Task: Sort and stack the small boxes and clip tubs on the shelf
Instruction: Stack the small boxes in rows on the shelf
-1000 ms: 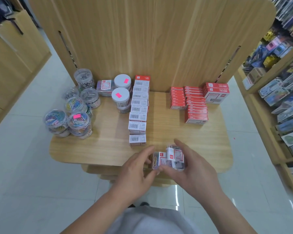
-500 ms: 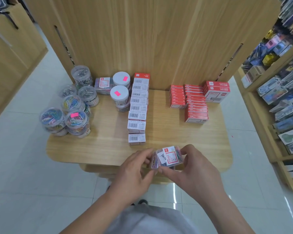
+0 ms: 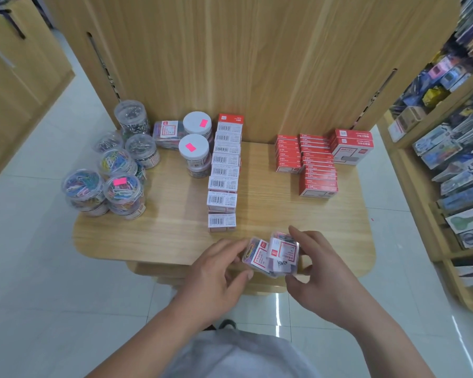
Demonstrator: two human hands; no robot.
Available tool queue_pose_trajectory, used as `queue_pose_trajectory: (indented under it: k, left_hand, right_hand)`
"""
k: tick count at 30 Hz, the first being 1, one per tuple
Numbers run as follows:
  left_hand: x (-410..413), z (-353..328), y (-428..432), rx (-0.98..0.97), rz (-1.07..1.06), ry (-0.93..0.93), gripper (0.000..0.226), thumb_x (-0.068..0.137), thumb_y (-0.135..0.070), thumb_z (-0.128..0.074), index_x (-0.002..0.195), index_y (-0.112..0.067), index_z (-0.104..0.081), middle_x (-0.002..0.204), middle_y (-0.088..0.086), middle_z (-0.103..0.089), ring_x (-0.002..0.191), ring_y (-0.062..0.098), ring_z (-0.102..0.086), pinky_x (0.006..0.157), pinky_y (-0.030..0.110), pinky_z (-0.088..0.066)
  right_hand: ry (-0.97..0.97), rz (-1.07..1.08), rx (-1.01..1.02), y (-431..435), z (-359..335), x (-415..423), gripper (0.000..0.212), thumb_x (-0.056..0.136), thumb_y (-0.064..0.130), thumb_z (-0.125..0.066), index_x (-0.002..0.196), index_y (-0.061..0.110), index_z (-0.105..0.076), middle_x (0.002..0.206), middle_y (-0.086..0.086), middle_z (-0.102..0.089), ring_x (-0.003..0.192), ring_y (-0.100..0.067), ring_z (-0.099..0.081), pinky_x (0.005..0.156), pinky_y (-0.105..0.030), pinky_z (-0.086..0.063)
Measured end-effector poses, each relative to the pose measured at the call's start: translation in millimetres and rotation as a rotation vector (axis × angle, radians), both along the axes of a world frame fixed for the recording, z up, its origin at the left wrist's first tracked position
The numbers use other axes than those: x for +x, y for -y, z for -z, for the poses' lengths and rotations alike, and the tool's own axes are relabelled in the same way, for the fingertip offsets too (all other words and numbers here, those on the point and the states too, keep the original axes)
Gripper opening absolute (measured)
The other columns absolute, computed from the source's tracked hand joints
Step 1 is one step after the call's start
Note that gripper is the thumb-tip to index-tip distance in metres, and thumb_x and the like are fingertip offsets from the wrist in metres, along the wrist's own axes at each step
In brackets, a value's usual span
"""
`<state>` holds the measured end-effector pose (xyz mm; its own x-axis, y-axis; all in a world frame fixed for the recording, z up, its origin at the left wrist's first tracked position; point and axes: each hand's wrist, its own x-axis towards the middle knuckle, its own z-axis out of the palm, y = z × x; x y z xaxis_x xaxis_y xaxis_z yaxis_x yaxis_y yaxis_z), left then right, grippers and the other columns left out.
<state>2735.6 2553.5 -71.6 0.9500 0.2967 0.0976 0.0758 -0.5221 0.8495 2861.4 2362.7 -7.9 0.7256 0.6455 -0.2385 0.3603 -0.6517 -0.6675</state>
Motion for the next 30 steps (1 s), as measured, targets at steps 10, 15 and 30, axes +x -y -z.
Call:
queue_pose_trajectory:
  k: [10,15,30]
  left_hand:
    - [2,1,1,0.056,-0.004,0.0,0.043,0.089,-0.021,-0.071,0.131,-0.028,-0.065,0.113,-0.017,-0.06,0.102,0.009,-0.06,0.075,0.015,-0.045]
    - [0,3,0,0.05,0.005,0.013,0.042,0.089,-0.024,-0.064,0.131,-0.027,-0.065,0.113,-0.017,-0.059,0.103,0.007,-0.059,0.074,0.014,-0.044]
    - [-2,-1,-4,-0.003,0.03,0.02,0.049,0.085,-0.026,-0.074,0.133,-0.027,-0.064,0.111,-0.016,-0.06,0.101,0.012,-0.059,0.073,0.029,-0.053]
  right_hand:
    - [0.218,0.122,-0.119,-10,-1,-21,0.093,0.055,0.091,-0.058,0.138,0.05,-0.047,0.1,0.019,-0.055,0.094,-0.001,-0.06,0.073,-0.033,-0.056]
    - [0.178,0.131,-0.169,-14,1,-23,0.083,0.055,0.092,-0.061,0.123,0.048,-0.048,0.101,0.023,-0.061,0.095,-0.001,-0.058,0.075,-0.031,-0.054]
    - [0.124,0.098,-0.184,-29,2,-20,0.076,0.055,0.09,-0.067,0.109,0.04,-0.053,0.08,0.02,-0.059,0.075,-0.002,-0.053,0.06,-0.023,-0.043]
